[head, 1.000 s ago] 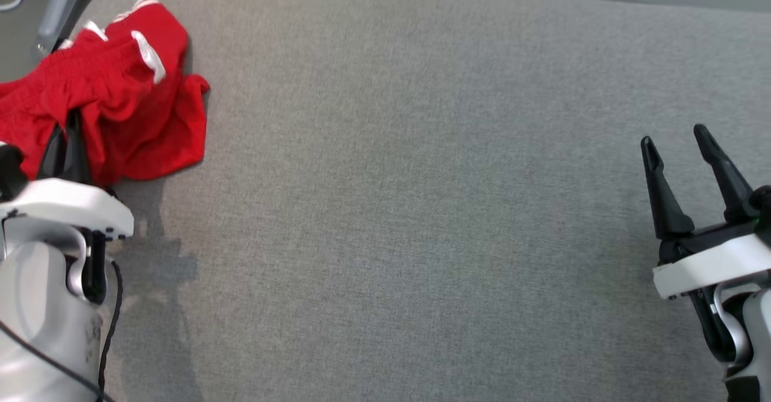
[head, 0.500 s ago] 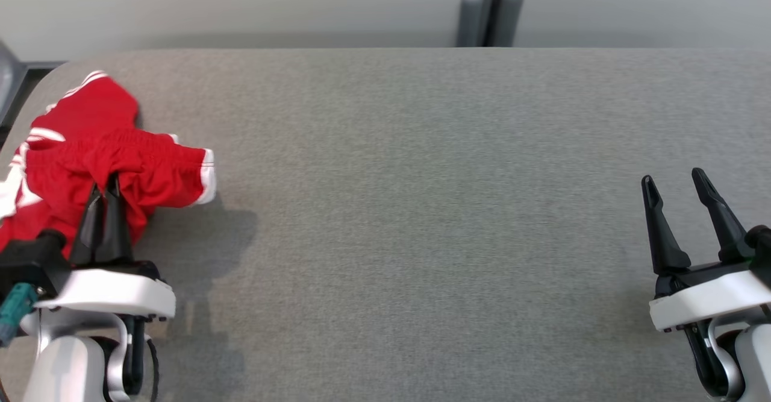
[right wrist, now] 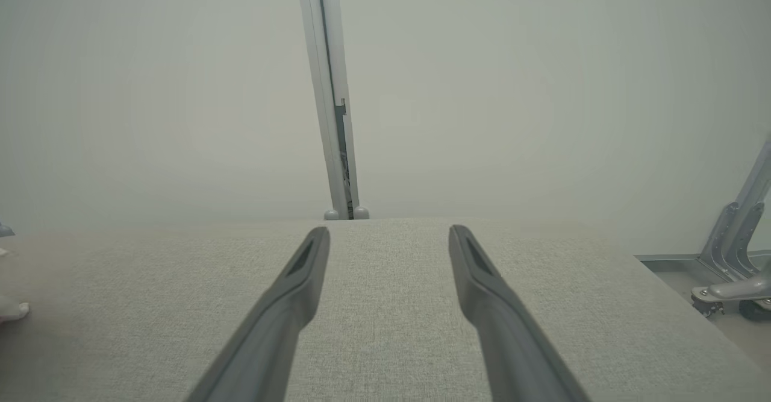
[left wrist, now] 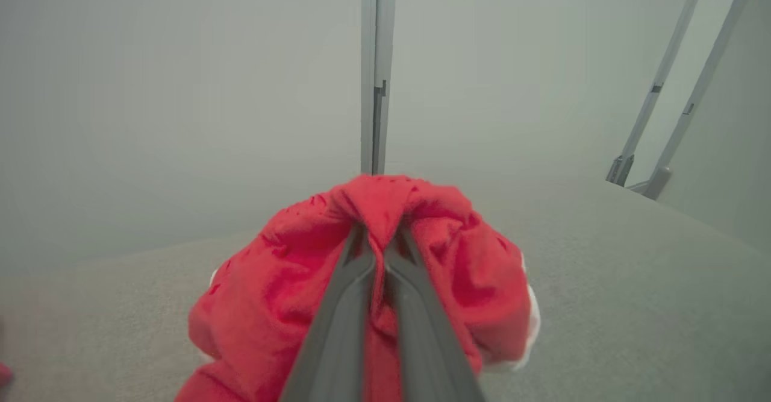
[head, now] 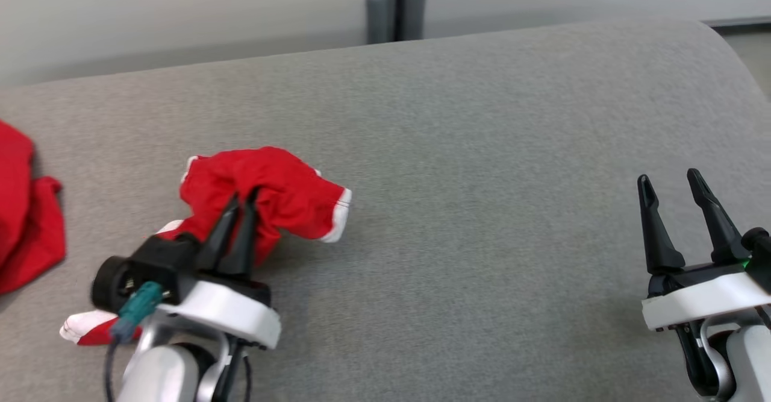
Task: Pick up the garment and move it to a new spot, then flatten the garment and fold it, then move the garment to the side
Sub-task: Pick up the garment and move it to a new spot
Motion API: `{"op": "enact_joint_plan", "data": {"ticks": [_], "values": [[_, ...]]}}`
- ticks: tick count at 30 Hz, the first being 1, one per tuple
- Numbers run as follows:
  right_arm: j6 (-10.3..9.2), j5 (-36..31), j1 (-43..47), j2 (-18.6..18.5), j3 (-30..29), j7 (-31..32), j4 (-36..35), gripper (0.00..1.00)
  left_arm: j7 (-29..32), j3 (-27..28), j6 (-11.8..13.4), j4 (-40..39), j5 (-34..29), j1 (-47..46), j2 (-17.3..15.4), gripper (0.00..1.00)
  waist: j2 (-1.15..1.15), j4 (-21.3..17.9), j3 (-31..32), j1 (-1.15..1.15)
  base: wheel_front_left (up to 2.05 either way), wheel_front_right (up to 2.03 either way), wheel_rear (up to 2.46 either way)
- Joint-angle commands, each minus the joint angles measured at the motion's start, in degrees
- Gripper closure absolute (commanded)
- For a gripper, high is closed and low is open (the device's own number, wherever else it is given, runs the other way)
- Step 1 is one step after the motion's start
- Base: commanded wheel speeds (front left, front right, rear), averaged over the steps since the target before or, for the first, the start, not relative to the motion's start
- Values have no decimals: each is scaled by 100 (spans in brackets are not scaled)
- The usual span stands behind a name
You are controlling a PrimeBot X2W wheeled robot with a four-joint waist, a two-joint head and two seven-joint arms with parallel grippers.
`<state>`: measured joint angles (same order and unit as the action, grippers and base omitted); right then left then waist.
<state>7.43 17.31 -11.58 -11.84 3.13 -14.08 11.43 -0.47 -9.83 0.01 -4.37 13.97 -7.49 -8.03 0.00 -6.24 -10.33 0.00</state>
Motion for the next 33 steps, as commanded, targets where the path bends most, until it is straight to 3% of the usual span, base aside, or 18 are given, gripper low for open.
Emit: {"op": "enact_joint_plan", "data": {"ticks": [1, 8, 18, 19, 20, 21, 26, 33], "values": [[11, 33, -89, 4, 16, -35, -16, 0, 18, -81, -59, 69, -49, -149, 26, 100, 0, -247, -159, 0, 0, 0, 0], [11, 156, -235, 118, 96, -85, 58, 0, -7, -698, -352, 834, -90, -628, 231, 100, 0, -532, -469, 0, 0, 0, 0], [11, 300, -443, 206, 241, -117, 200, 0, -338, -902, -411, 1895, 103, -1014, 372, 100, 0, -481, -685, 0, 0, 0, 0], [11, 299, -446, 206, 236, -115, 202, 0, -354, -912, -419, 1963, 138, -1010, 379, 77, 0, -458, -682, 0, 0, 0, 0], [11, 293, -442, 203, 227, -116, 203, 0, -392, -924, -428, 2004, 156, -1033, 387, 18, 0, -434, -673, 0, 0, 0, 0], [11, 295, -425, 199, 219, -115, 207, 0, -439, -940, -442, 2034, 168, -1049, 395, 0, 0, -404, -656, 0, 0, 0, 0], [11, 335, -340, 165, 223, -116, 278, 0, -694, -902, -386, 1994, 261, -960, 403, 0, 0, -243, -484, 0, 0, 0, 0], [11, 367, -180, 113, 223, -116, 305, 0, -976, -531, -90, 1697, 422, -681, 276, 0, 0, 72, -172, 0, 0, 0, 0]]}}
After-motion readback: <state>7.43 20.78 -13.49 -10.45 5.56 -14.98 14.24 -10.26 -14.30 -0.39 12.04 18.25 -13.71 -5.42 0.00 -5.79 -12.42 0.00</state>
